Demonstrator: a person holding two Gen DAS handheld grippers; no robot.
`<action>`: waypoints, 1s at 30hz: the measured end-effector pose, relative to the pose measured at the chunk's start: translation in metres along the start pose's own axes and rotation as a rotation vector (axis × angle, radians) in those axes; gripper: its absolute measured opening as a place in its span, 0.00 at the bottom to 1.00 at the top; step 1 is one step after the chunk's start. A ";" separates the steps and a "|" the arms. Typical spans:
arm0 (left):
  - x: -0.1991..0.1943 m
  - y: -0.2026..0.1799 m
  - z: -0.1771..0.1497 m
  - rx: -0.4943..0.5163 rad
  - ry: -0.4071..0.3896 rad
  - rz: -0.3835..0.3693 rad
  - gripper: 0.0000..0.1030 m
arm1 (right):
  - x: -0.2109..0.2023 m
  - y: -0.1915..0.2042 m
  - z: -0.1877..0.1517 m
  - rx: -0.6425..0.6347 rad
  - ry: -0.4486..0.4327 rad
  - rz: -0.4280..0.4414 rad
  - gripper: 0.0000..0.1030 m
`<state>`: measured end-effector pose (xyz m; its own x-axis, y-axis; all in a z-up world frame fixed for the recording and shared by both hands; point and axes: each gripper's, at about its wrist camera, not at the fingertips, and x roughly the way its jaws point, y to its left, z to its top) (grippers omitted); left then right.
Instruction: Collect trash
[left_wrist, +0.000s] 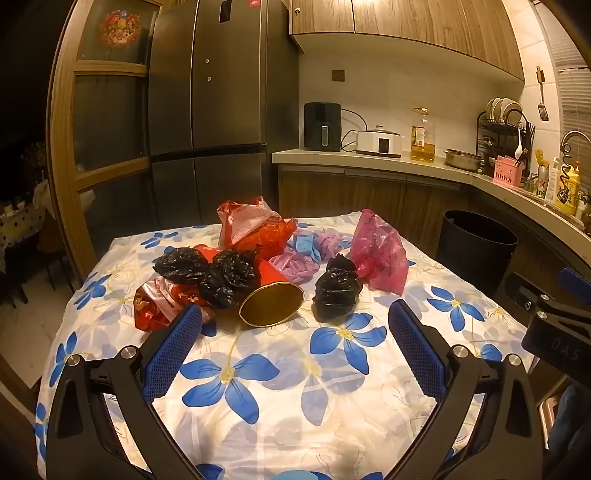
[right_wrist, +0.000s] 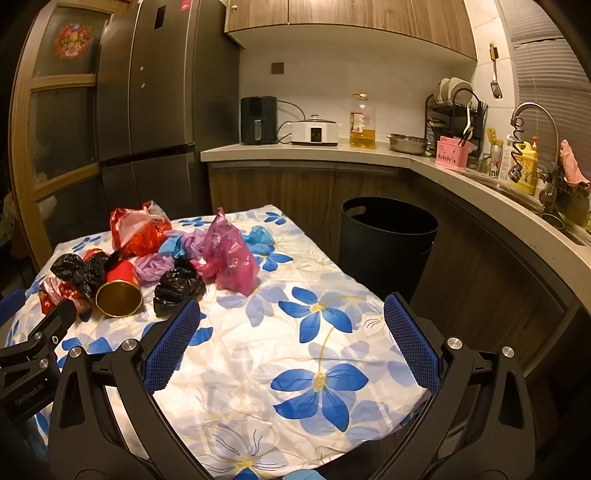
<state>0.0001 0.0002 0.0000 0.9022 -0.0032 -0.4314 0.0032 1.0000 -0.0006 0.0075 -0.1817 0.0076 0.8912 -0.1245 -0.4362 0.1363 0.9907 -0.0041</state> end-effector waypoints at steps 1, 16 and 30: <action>0.000 -0.001 0.000 0.010 -0.006 0.005 0.94 | 0.000 0.000 0.000 -0.001 -0.001 0.000 0.95; 0.000 -0.002 -0.002 0.009 -0.007 0.001 0.94 | -0.002 0.000 0.000 -0.001 -0.005 -0.001 0.95; -0.001 -0.003 0.000 0.005 -0.008 0.001 0.94 | -0.004 -0.001 -0.001 0.000 -0.009 -0.001 0.95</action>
<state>-0.0014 -0.0026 0.0003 0.9056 -0.0018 -0.4241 0.0041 1.0000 0.0045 0.0032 -0.1817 0.0086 0.8948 -0.1259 -0.4283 0.1373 0.9905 -0.0043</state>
